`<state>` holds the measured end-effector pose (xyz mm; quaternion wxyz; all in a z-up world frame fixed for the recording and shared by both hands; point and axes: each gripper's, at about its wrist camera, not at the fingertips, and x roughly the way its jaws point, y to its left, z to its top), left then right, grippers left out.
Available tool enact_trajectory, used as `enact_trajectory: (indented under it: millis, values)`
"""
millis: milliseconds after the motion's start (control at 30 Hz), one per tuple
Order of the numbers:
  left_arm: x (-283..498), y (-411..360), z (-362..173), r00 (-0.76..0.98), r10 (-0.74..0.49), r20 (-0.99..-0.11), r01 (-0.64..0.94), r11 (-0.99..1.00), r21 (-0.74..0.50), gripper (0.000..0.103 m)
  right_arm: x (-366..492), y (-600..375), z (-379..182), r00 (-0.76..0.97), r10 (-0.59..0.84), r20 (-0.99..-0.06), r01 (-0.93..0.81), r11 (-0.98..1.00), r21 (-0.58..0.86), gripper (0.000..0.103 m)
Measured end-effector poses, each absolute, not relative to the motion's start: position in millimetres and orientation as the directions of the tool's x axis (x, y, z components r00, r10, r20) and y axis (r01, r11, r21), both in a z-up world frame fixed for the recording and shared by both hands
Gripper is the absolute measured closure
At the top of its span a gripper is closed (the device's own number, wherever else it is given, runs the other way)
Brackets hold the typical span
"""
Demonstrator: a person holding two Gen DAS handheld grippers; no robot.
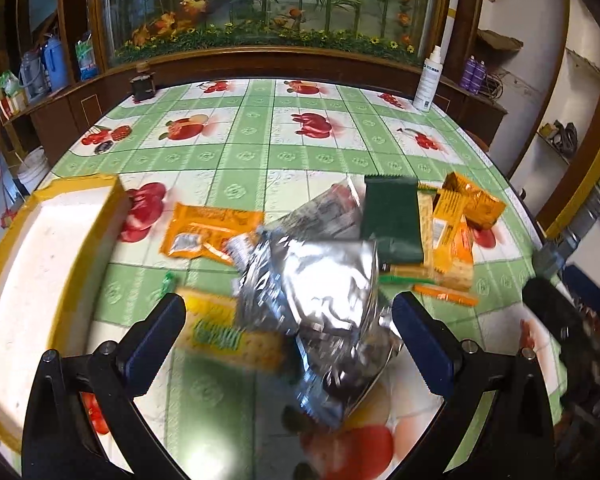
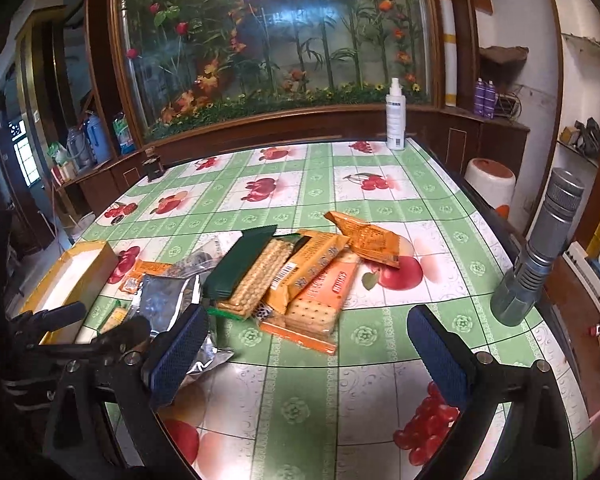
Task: Organize snacks
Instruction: 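Grasp a silver foil packet with the left tool while the right tool grasps another silver packet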
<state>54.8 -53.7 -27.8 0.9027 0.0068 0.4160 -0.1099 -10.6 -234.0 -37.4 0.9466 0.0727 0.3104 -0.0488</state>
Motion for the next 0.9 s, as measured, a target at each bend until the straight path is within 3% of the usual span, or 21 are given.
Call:
enact_trajectory:
  millis: [400, 433, 467, 500, 700, 800, 900]
  values:
    - [84.3, -77.4, -57.4, 0.557, -0.183, -0.810, 0.233, 0.971, -0.059, 0.000, 10.5, -249.4, -54.1, 0.782, 0.008, -0.623, 0.125, 0.978, 0.168, 0.002]
    - [84.5, -75.8, -59.8, 0.561, -0.174, -0.809, 0.226, 0.973, -0.052, 0.002, 13.8, -249.9, -54.8, 0.784, 0.021, -0.621, 0.118, 0.976, 0.182, 0.002]
    - [84.4, -73.2, -61.5, 0.565, -0.169, -0.808, 0.220, 0.974, -0.050, 0.014, 17.1, -249.6, -55.4, 0.784, 0.034, -0.619, 0.110, 0.975, 0.194, 0.003]
    - [85.1, -71.3, -61.7, 0.577, -0.153, -0.802, 0.210, 0.977, -0.035, 0.015, 20.8, -249.2, -56.1, 0.784, 0.053, -0.618, 0.098, 0.973, 0.208, 0.003]
    - [89.3, -52.5, -61.8, 0.570, -0.190, -0.799, 0.209, 0.974, -0.083, 0.026, 44.5, -238.4, -62.0, 0.770, 0.151, -0.620, 0.028, 0.963, 0.269, 0.019]
    - [90.1, -42.2, -61.2, 0.568, -0.197, -0.799, 0.195, 0.976, -0.102, 0.029, 58.6, -227.3, -64.9, 0.754, 0.197, -0.627, -0.014, 0.959, 0.284, 0.031]
    - [90.3, -29.8, -60.0, 0.571, -0.198, -0.797, 0.170, 0.978, -0.120, 0.030, 70.5, -217.1, -66.0, 0.742, 0.224, -0.632, -0.047, 0.957, 0.285, 0.036]
